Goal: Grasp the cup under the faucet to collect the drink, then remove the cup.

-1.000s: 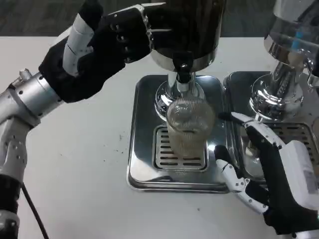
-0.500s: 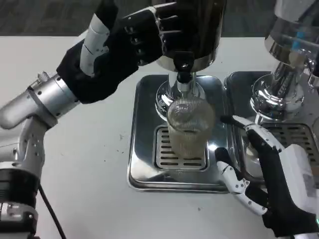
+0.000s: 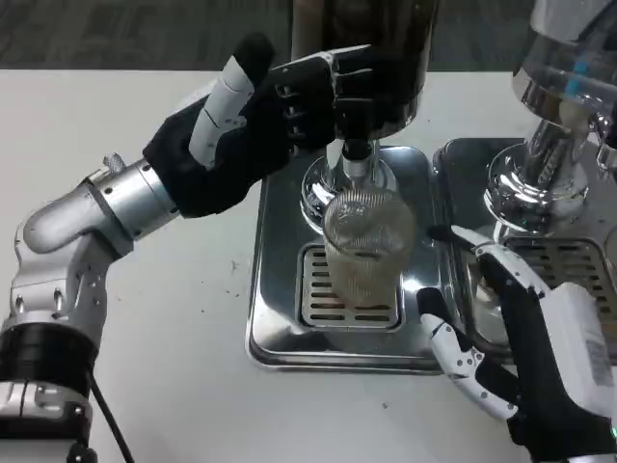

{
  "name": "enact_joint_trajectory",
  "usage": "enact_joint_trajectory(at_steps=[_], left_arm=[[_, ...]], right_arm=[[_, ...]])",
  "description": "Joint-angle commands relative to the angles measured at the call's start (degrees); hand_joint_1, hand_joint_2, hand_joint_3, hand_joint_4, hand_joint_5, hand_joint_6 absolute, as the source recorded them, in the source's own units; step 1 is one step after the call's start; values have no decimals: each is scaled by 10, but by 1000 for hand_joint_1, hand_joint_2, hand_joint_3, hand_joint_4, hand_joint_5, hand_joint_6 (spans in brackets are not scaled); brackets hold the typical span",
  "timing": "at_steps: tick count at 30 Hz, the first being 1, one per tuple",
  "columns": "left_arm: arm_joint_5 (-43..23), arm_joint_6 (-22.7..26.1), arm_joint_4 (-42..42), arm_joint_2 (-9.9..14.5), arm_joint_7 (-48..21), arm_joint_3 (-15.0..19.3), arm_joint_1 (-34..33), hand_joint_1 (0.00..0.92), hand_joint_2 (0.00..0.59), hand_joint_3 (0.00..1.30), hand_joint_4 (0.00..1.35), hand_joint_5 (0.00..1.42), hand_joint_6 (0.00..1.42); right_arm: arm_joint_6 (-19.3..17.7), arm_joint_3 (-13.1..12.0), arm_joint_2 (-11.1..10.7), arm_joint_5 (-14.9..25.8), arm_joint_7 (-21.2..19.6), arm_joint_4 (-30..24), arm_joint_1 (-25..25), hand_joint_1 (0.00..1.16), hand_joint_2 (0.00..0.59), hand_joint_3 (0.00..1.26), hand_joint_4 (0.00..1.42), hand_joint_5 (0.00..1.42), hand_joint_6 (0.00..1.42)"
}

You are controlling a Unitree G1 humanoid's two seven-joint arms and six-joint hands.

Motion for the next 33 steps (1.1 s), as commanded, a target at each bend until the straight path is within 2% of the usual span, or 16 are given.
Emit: enact_joint_trajectory(at_steps=[1, 16, 26, 33], left_arm=[[17, -20, 15, 0, -11, -5, -13, 0, 63, 221, 153, 216, 119], [70, -93, 51, 5, -22, -29, -5, 0, 61, 220, 148, 205, 72], [103, -174, 80, 13, -18, -51, -6, 0, 48, 191, 117, 175, 54], [121, -235, 87, 22, -6, -66, 1, 0, 51, 169, 90, 141, 39]], right_arm=[[-5, 1, 1, 6, -8, 3, 3, 370, 414, 313, 257, 243, 268], [-5, 0, 0, 9, -7, 3, 2, 368, 414, 313, 257, 236, 267], [-4, -2, -1, 10, -6, -5, 13, 357, 402, 264, 211, 197, 248], [3, -1, -8, 11, 11, -11, 12, 300, 396, 219, 154, 145, 212]])
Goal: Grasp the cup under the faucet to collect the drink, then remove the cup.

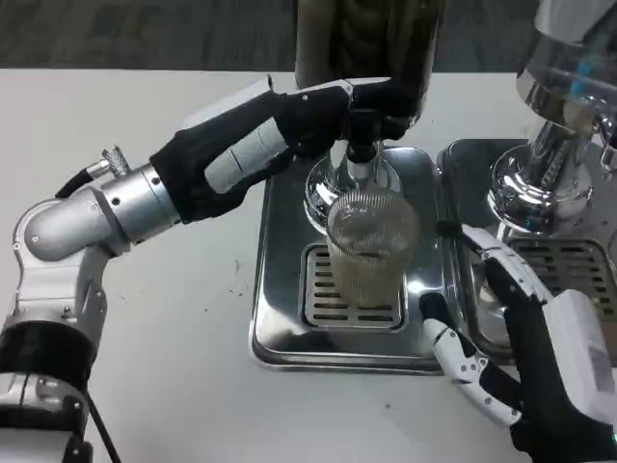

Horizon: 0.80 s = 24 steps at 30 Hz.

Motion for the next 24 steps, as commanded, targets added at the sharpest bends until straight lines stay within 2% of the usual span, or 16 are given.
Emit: enact_joint_trajectory(at_steps=[1, 10, 17, 24], left_arm=[[41, -30, 13, 7, -1, -25, 17, 0, 51, 169, 88, 140, 39], [55, -76, 20, 15, 16, -42, 19, 0, 43, 157, 71, 129, 38], [63, -114, 21, 17, 26, -51, 24, 0, 43, 157, 71, 128, 38], [71, -144, 26, 23, 40, -65, 25, 0, 42, 149, 77, 128, 38]], right_arm=[[6, -1, -9, 5, 15, -13, 3, 298, 396, 217, 152, 143, 212], [36, 0, -33, -39, 39, -50, 8, 273, 396, 207, 139, 120, 178], [50, -10, -45, -40, 41, -66, 24, 273, 396, 206, 135, 115, 178], [63, -10, -47, -42, 42, -74, 30, 277, 396, 206, 129, 109, 164]])
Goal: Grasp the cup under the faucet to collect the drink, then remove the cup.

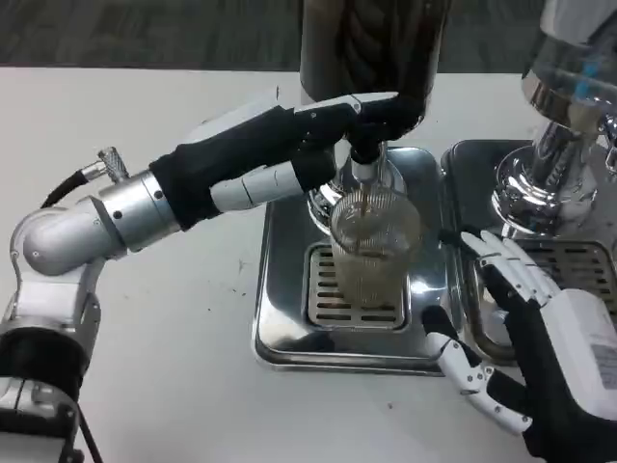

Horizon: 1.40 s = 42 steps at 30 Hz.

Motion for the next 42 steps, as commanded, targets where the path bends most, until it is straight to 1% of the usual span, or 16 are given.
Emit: enact_joint_trajectory(at_steps=[1, 9, 10, 12, 13, 16, 17, 18, 21, 24, 26, 32, 42], left_arm=[[39, -18, 9, 7, -8, -24, 18, 0, 42, 149, 77, 128, 38], [60, -55, 7, 18, 17, -38, 19, 0, 42, 148, 78, 127, 38], [63, -60, 7, 20, 21, -40, 19, 0, 42, 148, 78, 127, 38], [61, -59, 8, 20, 24, -42, 20, 0, 42, 148, 78, 127, 38], [60, -59, 9, 20, 25, -43, 19, 0, 42, 147, 78, 127, 38], [57, -57, 10, 20, 26, -44, 20, 0, 41, 147, 79, 127, 38], [56, -56, 9, 20, 27, -43, 20, 0, 41, 149, 79, 127, 38], [55, -57, 9, 20, 28, -43, 20, 0, 42, 150, 79, 127, 38], [55, -57, 9, 21, 29, -43, 20, 0, 44, 153, 79, 127, 38], [55, -56, 9, 21, 30, -42, 21, 0, 45, 155, 79, 127, 41], [54, -57, 8, 22, 31, -41, 21, 0, 47, 155, 79, 127, 44], [50, -55, 4, 24, 31, -39, 23, 0, 54, 156, 83, 127, 49], [49, -55, -1, 27, 33, -37, 28, 0, 57, 167, 88, 127, 52]], right_arm=[[12, -4, -4, -3, 4, -10, 7, 278, 396, 200, 129, 102, 163], [27, -1, -6, -5, 15, -14, 7, 267, 403, 189, 110, 84, 160], [27, -2, -5, -3, 16, -13, 6, 261, 392, 186, 107, 84, 159], [26, -5, -2, 17, 22, -7, 5, 261, 371, 170, 99, 77, 146], [24, -7, 0, 32, 27, -2, 3, 270, 352, 146, 81, 66, 136], [17, -12, 2, 81, 45, 14, -5, 326, 295, 80, 25, 29, 112], [12, -14, 3, 104, 54, 25, -11, 347, 280, 61, 14, 18, 101], [8, -15, 3, 123, 63, 35, -17, 359, 275, 42, 4, 8, 88], [0, -17, 6, 163, 81, 56, -30, 420, 251, 5, 0, 0, 64], [-7, -18, 8, 190, 96, 75, -43, 446, 242, 0, 0, 0, 49], [-12, -18, 9, 203, 104, 87, -51, 485, 233, 0, 0, 0, 48], [-29, -18, 14, 224, 115, 118, -78, 536, 222, 0, 0, 0, 48], [-41, -17, 21, 242, 135, 165, -124, 543, 221, 0, 0, 0, 36]])
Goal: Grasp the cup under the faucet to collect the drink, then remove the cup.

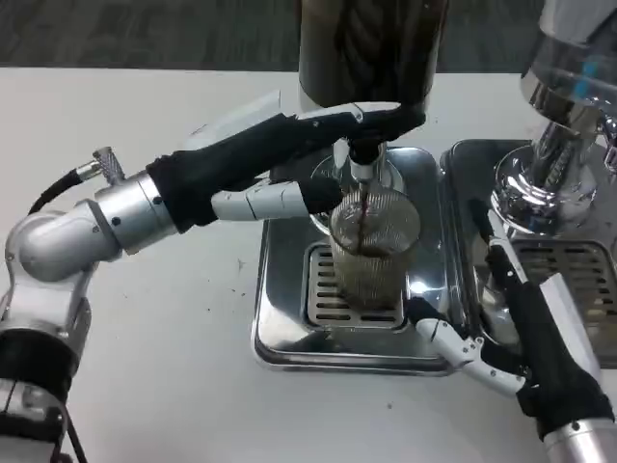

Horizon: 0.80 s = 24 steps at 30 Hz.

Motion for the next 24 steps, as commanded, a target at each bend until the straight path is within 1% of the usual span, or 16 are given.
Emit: enact_joint_trajectory(at_steps=[1, 7, 16, 24], left_arm=[[19, 3, 1, 8, -13, -12, 24, 0, 57, 168, 88, 127, 53], [17, 5, -2, 10, -13, -12, 26, 0, 60, 168, 89, 127, 53], [14, 7, -6, 15, -12, -10, 28, 0, 61, 169, 89, 127, 53], [11, 13, -7, 17, -12, -8, 29, 0, 62, 169, 90, 127, 53]], right_arm=[[-15, -2, 1, 13, 13, 25, -24, 544, 221, 0, 0, 0, 35], [-22, -3, 6, 29, 27, 53, -48, 539, 227, 0, 0, 0, 34], [-30, -3, 17, 41, 41, 88, -82, 532, 227, 0, 0, 0, 33], [-47, -5, 30, 48, 42, 129, -112, 531, 229, 0, 0, 0, 42]])
